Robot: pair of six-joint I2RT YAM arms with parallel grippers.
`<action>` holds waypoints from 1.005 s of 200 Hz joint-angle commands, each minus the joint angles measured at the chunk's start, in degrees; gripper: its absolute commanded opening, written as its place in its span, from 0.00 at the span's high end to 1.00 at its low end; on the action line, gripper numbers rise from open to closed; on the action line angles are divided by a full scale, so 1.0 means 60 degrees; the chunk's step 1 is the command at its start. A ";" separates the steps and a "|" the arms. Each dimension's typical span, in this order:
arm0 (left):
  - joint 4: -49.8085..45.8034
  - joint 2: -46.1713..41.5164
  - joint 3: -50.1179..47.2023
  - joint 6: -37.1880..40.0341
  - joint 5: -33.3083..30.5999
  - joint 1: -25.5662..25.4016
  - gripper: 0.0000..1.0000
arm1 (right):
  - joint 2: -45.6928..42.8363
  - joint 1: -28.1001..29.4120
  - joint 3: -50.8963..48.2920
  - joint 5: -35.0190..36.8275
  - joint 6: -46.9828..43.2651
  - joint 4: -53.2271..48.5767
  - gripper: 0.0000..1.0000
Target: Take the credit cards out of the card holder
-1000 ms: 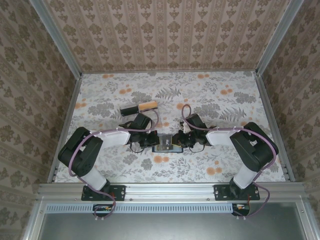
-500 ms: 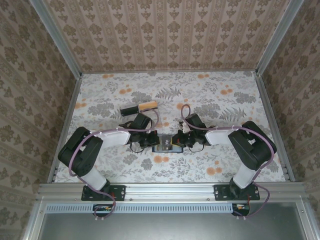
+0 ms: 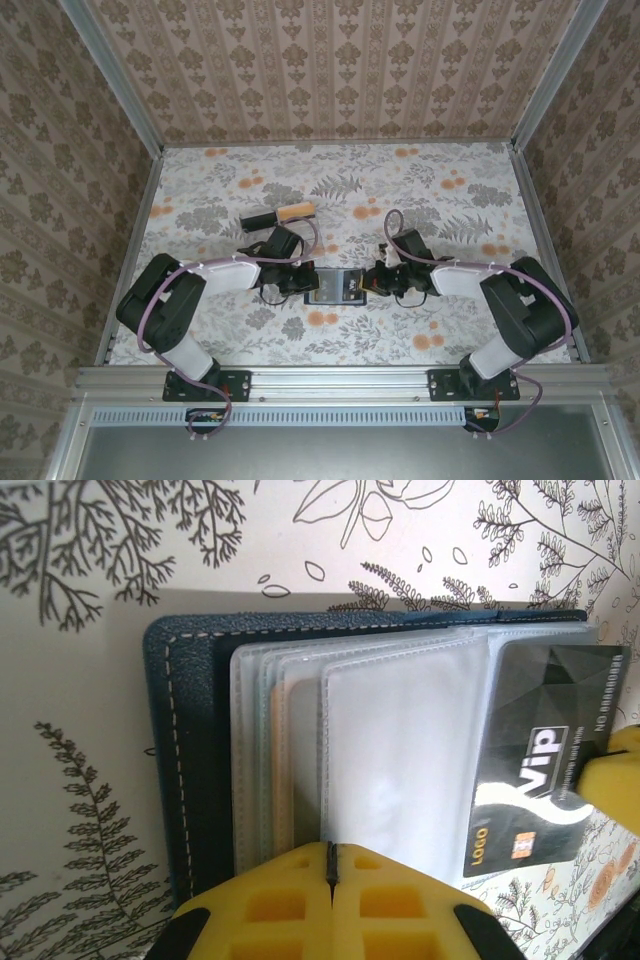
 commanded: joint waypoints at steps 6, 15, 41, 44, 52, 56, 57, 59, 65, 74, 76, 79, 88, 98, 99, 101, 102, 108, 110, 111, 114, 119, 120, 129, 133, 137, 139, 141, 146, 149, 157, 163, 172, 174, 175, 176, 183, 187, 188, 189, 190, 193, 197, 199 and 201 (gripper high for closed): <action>-0.0832 -0.0213 0.0026 0.0210 -0.0113 0.0154 0.92 | -0.0727 -0.0251 -0.0075 0.0086 -0.0426 -0.1024 0.99; -0.0840 -0.0391 0.0107 0.0200 -0.0042 0.0178 0.84 | -0.0934 -0.0282 -0.0027 0.0028 -0.0471 -0.1169 1.00; -0.0784 -0.1048 0.0319 -0.0005 0.0068 0.0252 0.67 | -0.1495 -0.0351 0.0184 0.0021 -0.0563 -0.1592 1.00; -0.0754 -0.1136 0.0322 -0.0059 0.0088 0.0267 0.64 | -0.1676 -0.0367 0.0215 0.0021 -0.0566 -0.1635 1.00; -0.0638 -0.1378 0.0360 -0.0185 0.0181 0.0315 0.57 | -0.1886 -0.0394 0.0296 0.0009 -0.0555 -0.1705 1.00; -0.0578 -0.1478 0.0381 -0.0243 0.0224 0.0332 0.55 | -0.1981 -0.0393 0.0330 -0.0006 -0.0541 -0.1735 1.00; -0.0558 -0.1512 0.0377 -0.0260 0.0231 0.0333 0.54 | -0.1994 -0.0397 0.0337 -0.0014 -0.0539 -0.1744 1.00; -0.0529 -0.1560 0.0385 -0.0301 0.0263 0.0345 0.54 | -0.2045 -0.0400 0.0356 -0.0028 -0.0538 -0.1750 1.00; -0.0364 -0.1698 0.0393 -0.0409 0.0349 0.0376 0.53 | -0.2189 -0.0415 0.0419 -0.0066 -0.0483 -0.1739 1.00; -0.0011 -0.1913 0.0391 -0.0634 0.0577 0.0421 0.53 | -0.2413 -0.0430 0.0530 -0.0123 -0.0439 -0.1700 1.00; 0.0077 -0.1960 0.0388 -0.0695 0.0624 0.0433 0.53 | -0.2453 -0.0430 0.0551 -0.0139 -0.0425 -0.1688 1.00; 0.0205 -0.2004 0.0388 -0.0783 0.0707 0.0436 0.53 | -0.2521 -0.0430 0.0584 -0.0153 -0.0397 -0.1656 1.00; 0.0622 -0.2098 0.0370 -0.1081 0.0954 0.0459 0.53 | -0.2690 -0.0430 0.0686 -0.0255 -0.0309 -0.1531 1.00; 0.1178 -0.2152 0.0337 -0.1436 0.1247 0.0466 0.53 | -0.2833 -0.0442 0.0807 -0.0425 -0.0185 -0.1333 1.00; 0.1228 -0.2149 0.0333 -0.1471 0.1263 0.0466 0.53 | -0.2852 -0.0443 0.0817 -0.0444 -0.0171 -0.1301 1.00; 0.1346 -0.2158 0.0319 -0.1553 0.1297 0.0466 0.53 | -0.2867 -0.0445 0.0843 -0.0476 -0.0153 -0.1270 1.00; 0.1400 -0.2160 0.0317 -0.1588 0.1332 0.0466 0.53 | -0.2877 -0.0445 0.0857 -0.0498 -0.0140 -0.1255 1.00; 0.1716 -0.2169 0.0293 -0.1811 0.1479 0.0466 0.53 | -0.2933 -0.0445 0.0917 -0.0587 -0.0065 -0.1111 1.00; 0.1867 -0.2163 0.0272 -0.1912 0.1505 0.0466 0.53 | -0.2942 -0.0445 0.0941 -0.0629 -0.0035 -0.1061 1.00; 0.1946 -0.2155 0.0264 -0.1958 0.1531 0.0466 0.54 | -0.2951 -0.0445 0.0950 -0.0648 -0.0015 -0.1033 1.00; 0.2178 -0.2150 0.0238 -0.2092 0.1622 0.0466 0.54 | -0.2970 -0.0438 0.0978 -0.0707 0.0037 -0.0941 1.00; 0.2559 -0.2148 0.0180 -0.2295 0.1725 0.0466 0.55 | -0.2996 -0.0445 0.1012 -0.0828 0.0128 -0.0782 1.00; 0.2629 -0.2147 0.0160 -0.2295 0.1744 0.0466 0.55 | -0.3000 -0.0445 0.1015 -0.0843 0.0147 -0.0740 1.00; 0.3233 -0.2132 0.0060 -0.2645 0.1887 0.0466 0.57 | -0.3012 -0.0444 0.1059 -0.1031 0.0328 -0.0433 1.00; 0.3446 -0.2141 0.0038 -0.2753 0.1931 0.0466 0.57 | -0.3004 -0.0445 0.1075 -0.1121 0.0407 -0.0307 1.00; 0.3626 -0.2133 0.0015 -0.2870 0.1970 0.0466 0.58 | -0.3004 -0.0445 0.1089 -0.1187 0.0480 -0.0197 1.00; 0.3700 -0.2132 0.0012 -0.2909 0.1987 0.0466 0.58 | -0.2993 -0.0445 0.1090 -0.1222 0.0523 -0.0133 1.00; 0.3755 -0.2132 0.0008 -0.2941 0.1994 0.0466 0.58 | -0.2997 -0.0445 0.1090 -0.1271 0.0552 -0.0070 1.00; 0.3867 -0.2139 -0.0008 -0.3004 0.2043 0.0466 0.59 | -0.2976 -0.0445 0.1089 -0.1367 0.0659 0.0112 1.00; 0.3938 -0.2127 -0.0010 -0.3021 0.2065 0.0466 0.60 | -0.2966 -0.0445 0.1090 -0.1439 0.0715 0.0218 1.00; 0.4069 -0.2118 -0.0023 -0.3069 0.2070 0.0466 0.61 | -0.2920 -0.0445 0.1076 -0.1607 0.0853 0.0487 1.00; 0.4109 -0.2106 -0.0036 -0.3095 0.2070 0.0466 0.63 | -0.2893 -0.0443 0.1062 -0.1715 0.0923 0.0649 1.00; 0.4197 -0.2090 -0.0082 -0.3142 0.2070 0.0466 0.66 | -0.2820 -0.0444 0.1047 -0.1868 0.1016 0.0849 1.00; 0.4242 -0.2078 -0.0096 -0.3160 0.2070 0.0466 0.67 | -0.2804 -0.0445 0.1039 -0.1894 0.1038 0.0872 1.00; 0.4254 -0.2076 -0.0096 -0.3168 0.2070 0.0466 0.67 | -0.2801 -0.0445 0.1036 -0.1903 0.1056 0.0893 1.00; 0.4268 -0.2075 -0.0103 -0.3180 0.2070 0.0466 0.67 | -0.2800 -0.0445 0.1034 -0.1922 0.1065 0.0910 1.00; 0.4386 -0.2060 -0.0147 -0.3261 0.2310 0.0466 0.68 | -0.2781 -0.0445 0.1018 -0.1963 0.1106 0.1016 1.00; 0.4427 -0.2052 -0.0161 -0.3291 0.2366 0.0466 0.68 | -0.2776 -0.0445 0.0992 -0.1970 0.1137 0.1064 1.00; 0.4442 -0.2048 -0.0165 -0.3300 0.2365 0.0466 0.68 | -0.2773 -0.0445 0.0990 -0.1978 0.1142 0.1077 1.00; 0.4449 -0.2046 -0.0167 -0.3304 0.2364 0.0466 0.68 | -0.2771 -0.0445 0.0982 -0.1982 0.1152 0.1098 1.00; 0.4446 -0.2045 -0.0168 -0.3306 0.2364 0.0466 0.69 | -0.2770 -0.0438 0.0977 -0.1991 0.1157 0.1115 1.00; 0.4459 -0.2044 -0.0169 -0.3323 0.2383 0.0466 0.69 | -0.2770 -0.0444 0.0961 -0.1981 0.1182 0.1144 1.00; 0.4464 -0.2027 -0.0158 -0.3325 0.2399 0.0466 0.70 | -0.2784 -0.0445 0.0925 -0.1994 0.1210 0.1220 1.00; 0.4462 -0.2033 -0.0159 -0.3323 0.2398 0.0466 0.70 | -0.2791 -0.0445 0.0917 -0.1995 0.1218 0.1258 1.00; 0.4458 -0.2030 -0.0156 -0.3323 0.2408 0.0466 0.70 | -0.2786 -0.0438 0.0908 -0.1999 0.1238 0.1282 1.00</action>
